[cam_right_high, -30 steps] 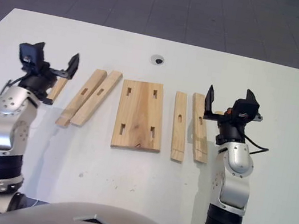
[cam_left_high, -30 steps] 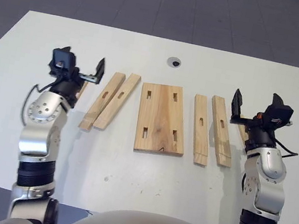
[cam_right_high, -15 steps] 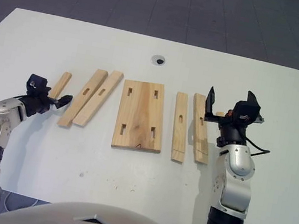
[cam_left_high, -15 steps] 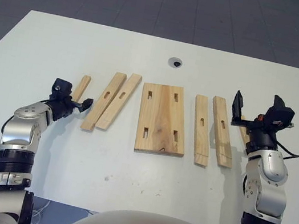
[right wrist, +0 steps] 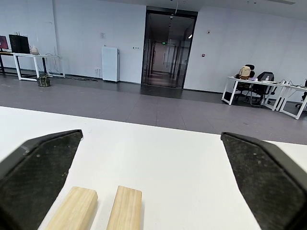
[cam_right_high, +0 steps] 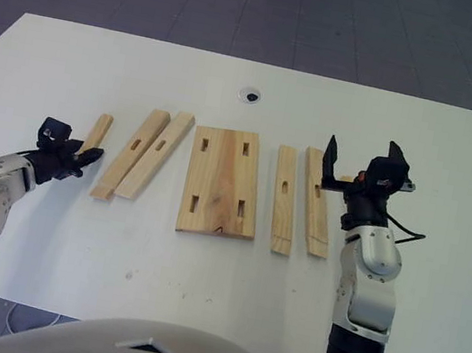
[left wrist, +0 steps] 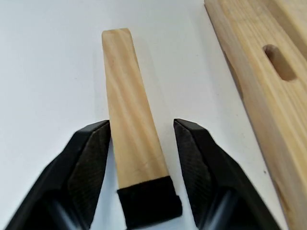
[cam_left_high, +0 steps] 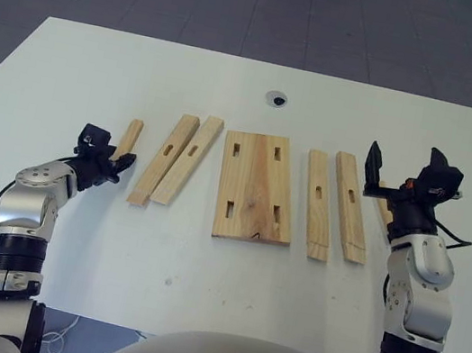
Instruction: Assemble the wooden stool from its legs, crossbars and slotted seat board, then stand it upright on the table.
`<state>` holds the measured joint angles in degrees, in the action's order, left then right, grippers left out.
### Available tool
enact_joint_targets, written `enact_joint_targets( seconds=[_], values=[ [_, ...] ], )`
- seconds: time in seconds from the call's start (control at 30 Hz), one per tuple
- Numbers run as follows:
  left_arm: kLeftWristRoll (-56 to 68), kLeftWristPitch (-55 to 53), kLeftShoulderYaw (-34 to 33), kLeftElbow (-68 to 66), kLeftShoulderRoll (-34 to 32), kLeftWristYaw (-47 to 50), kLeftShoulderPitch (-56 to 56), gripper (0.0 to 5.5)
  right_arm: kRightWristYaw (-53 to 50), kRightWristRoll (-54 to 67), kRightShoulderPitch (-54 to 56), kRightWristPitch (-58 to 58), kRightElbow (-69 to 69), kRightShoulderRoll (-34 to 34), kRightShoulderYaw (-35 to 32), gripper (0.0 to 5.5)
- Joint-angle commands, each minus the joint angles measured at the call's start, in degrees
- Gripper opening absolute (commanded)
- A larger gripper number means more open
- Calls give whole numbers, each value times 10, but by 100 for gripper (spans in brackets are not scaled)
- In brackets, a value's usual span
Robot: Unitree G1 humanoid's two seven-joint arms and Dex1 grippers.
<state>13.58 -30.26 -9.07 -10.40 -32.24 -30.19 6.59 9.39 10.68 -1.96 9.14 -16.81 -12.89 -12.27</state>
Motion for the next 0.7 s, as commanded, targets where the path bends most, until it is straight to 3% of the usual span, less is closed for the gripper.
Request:
enact_joint_targets(
  seconds=[0.03, 0.1, 0.23, 0.37, 0.5, 0.7],
  values=[
    [-27, -8, 29, -20, 9, 10, -41, 161, -1, 0, 5, 8, -1, -4, 0, 540],
    [-23, 0, 26, -15, 17, 18, -36, 130, -2, 0, 5, 9, -2, -4, -2, 540],
    [-30, 49, 11, 28, 38, 66, -23, 129, -3, 1, 9, 13, -4, -5, -2, 540],
    [-4, 74, -16, 157, 76, 120, 61, 129, 18, 61, 40, 64, -29, -5, -5, 540],
    [15, 64, 53, 274, 106, 97, 156, 129, 29, 316, 128, 227, -88, 3, -32, 540],
    [62, 37, 172, 351, 157, 35, 153, 129, -119, 626, 203, 333, -135, 46, -5, 540]
  ],
)
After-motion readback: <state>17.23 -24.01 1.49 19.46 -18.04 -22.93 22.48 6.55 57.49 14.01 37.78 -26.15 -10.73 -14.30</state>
